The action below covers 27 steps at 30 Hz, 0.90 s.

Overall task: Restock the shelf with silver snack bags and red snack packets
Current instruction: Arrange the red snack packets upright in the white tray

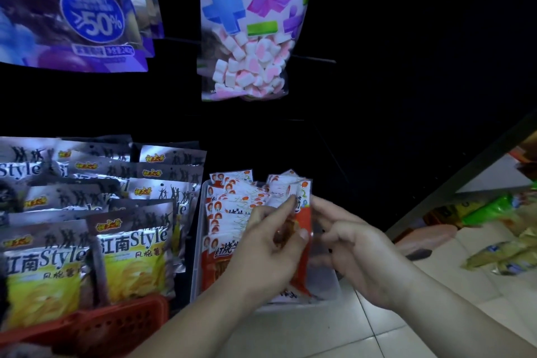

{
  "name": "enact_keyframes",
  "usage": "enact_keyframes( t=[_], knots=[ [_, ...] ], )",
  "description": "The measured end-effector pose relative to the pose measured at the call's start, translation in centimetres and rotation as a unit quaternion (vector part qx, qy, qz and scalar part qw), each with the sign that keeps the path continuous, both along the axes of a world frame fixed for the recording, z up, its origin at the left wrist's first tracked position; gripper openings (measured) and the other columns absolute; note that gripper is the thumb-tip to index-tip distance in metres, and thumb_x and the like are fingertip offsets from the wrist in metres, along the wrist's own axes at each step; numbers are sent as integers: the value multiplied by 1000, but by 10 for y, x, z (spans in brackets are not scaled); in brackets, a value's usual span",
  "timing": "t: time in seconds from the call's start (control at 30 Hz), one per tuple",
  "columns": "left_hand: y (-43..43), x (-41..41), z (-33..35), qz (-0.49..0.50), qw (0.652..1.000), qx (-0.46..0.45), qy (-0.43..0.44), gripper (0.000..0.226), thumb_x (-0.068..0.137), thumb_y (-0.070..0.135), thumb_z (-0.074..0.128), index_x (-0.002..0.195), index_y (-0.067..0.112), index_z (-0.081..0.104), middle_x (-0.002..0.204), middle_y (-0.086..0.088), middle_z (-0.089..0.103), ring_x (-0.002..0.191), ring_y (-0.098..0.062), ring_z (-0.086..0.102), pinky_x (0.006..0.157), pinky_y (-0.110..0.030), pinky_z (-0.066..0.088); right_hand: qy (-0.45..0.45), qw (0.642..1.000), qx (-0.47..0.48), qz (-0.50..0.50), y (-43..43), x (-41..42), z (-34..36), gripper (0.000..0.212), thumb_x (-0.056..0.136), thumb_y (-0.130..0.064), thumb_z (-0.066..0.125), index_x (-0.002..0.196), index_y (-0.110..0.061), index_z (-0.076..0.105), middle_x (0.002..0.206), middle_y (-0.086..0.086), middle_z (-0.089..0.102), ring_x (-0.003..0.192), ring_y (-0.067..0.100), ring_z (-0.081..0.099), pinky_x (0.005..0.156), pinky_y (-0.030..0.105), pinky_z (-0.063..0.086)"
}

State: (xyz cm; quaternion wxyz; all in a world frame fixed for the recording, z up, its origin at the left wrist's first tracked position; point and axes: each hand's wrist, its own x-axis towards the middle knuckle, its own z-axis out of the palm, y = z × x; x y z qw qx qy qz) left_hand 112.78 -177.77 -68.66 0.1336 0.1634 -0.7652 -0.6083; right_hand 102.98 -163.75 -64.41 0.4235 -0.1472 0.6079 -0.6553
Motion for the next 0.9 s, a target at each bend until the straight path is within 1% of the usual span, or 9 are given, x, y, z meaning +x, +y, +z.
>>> enact_keyframes(
  t=[0.07,0.2,0.33,0.43,0.53,0.6,0.7,0.83,0.9],
  knots=[
    [-6,0,5,-11,997,77,9,51,99,22,65,134,56,50,112,14,64,94,6,65,81,-12,51,30,999,12,-32,-1,1,-4,56,95,12,40,138,-15,62,138,4,66,121,35,66,93,57,56],
    [-13,6,10,-68,981,179,17,56,96,16,69,134,52,49,109,30,71,103,4,69,84,-14,54,124,987,71,-77,-5,9,-13,42,93,4,68,125,-22,71,106,23,76,95,26,73,93,46,59],
    [-7,7,12,-60,979,189,38,47,99,-2,60,119,40,63,103,19,77,102,-5,72,79,-15,55,249,948,132,-151,-5,9,-19,50,76,-11,89,117,-32,68,108,-1,73,83,10,71,72,25,59],
    [-7,4,11,-28,972,232,26,45,102,0,56,136,30,58,107,8,78,98,-9,73,75,-22,58,192,967,80,-145,-4,7,-19,45,83,-2,81,119,-22,64,107,1,76,101,21,73,81,35,62],
    [-12,1,3,51,974,221,28,61,97,9,68,141,45,46,102,20,74,91,3,71,75,-21,58,177,973,58,-134,-5,7,-16,36,92,7,68,118,-17,66,112,7,76,108,30,71,93,50,59],
    [-16,2,0,41,970,241,15,63,93,14,73,138,50,48,105,15,74,93,-3,73,71,-26,60,160,974,57,-149,-5,4,-16,36,97,9,59,119,-18,68,115,4,76,111,29,71,93,48,59],
    [-18,7,-4,-53,952,300,-4,63,89,1,74,138,36,58,124,1,71,102,-30,74,68,-40,64,121,981,57,-142,1,-1,-16,44,100,11,49,125,-19,68,119,4,75,113,28,70,95,50,58],
    [-16,8,-8,-61,952,300,24,75,81,-18,73,138,28,57,121,8,72,108,-25,72,78,-40,62,153,975,74,-142,6,-3,-15,42,99,8,54,123,-23,70,118,0,75,106,24,73,85,53,62],
    [-15,6,-8,-46,962,265,43,70,83,-18,71,134,29,58,116,12,74,108,-16,72,78,-34,62,210,961,103,-150,7,-3,-18,38,95,5,65,116,-26,73,118,2,74,99,22,74,77,46,64]
  ],
)
